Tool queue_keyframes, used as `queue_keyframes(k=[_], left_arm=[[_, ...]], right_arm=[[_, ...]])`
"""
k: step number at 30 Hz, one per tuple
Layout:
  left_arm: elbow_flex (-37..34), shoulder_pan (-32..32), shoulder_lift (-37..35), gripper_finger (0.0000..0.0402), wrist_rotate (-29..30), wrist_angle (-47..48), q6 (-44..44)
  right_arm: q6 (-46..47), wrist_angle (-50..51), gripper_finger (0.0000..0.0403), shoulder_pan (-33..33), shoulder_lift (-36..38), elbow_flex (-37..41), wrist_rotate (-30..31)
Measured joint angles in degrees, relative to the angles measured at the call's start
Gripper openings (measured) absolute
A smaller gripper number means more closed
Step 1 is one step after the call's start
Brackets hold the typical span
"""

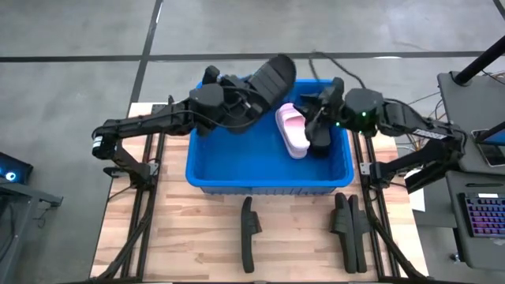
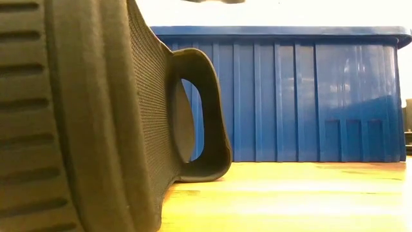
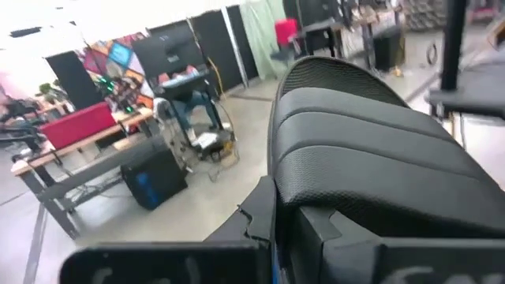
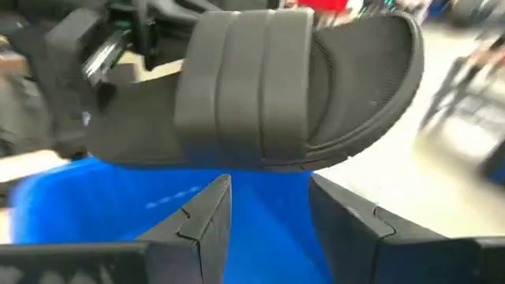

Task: Pick and place slides into bin
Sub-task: Put the black slide into the blue bin

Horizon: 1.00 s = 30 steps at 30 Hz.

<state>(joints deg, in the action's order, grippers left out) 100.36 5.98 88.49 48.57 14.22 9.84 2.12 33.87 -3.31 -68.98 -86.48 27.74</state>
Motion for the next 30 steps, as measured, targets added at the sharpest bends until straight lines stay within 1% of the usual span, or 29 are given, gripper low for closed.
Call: queue_keyframes(k=[3,6,8,10,12,14,17,23,27,30], left_arm=[[-0.25,1.17,0.0,0.0,0.18,-3.79,1.67],[-0.64,2.37,0.02,0.0,-0.05,-6.91,1.22],[-1.06,3.03,0.01,0.0,-1.68,-9.01,0.17],[-1.78,3.29,0.0,0.0,-4.22,-10.72,-0.46],[-2.75,3.34,0.0,0.0,-7.55,-12.22,-0.55],[-3.81,3.4,0.02,0.0,-12.5,-14.36,-0.96],[-4.39,3.55,0.02,0.0,-14.87,-16.49,-4.84],[-4.39,5.09,0.02,0.0,-15.59,-16.89,-10.84],[-4.73,5.65,0.02,0.0,-15.32,-16.7,-9.55],[-5.3,5.6,0.04,0.0,-12.42,-17.87,-9.44]], right_arm=[[-7.02,-1.81,0.0154,3.92,-2.22,-1.8,7.75],[-13.01,-2.31,0.0151,6.79,-4.35,-3.33,14.47],[-17.95,-2.91,0.0151,7.95,-5.63,-4.09,18.13],[-22.23,-3.3,0.0152,8.5,-6.82,-4.8,20.36],[-24.5,-3.5,0.0154,8.43,-8.08,-5.77,20.49],[-24.81,-4.5,0.0157,8.43,-9.0,-6.33,20.49],[-24.73,-6.41,0.0163,8.47,-9.54,-7.12,20.52],[-24.84,-9.02,0.0168,8.81,-9.5,-9.01,20.47],[-27.28,-8.86,0.0167,8.83,-9.5,-10.71,20.41],[-27.45,-8.94,0.0168,8.83,-9.5,-11.9,20.38]])
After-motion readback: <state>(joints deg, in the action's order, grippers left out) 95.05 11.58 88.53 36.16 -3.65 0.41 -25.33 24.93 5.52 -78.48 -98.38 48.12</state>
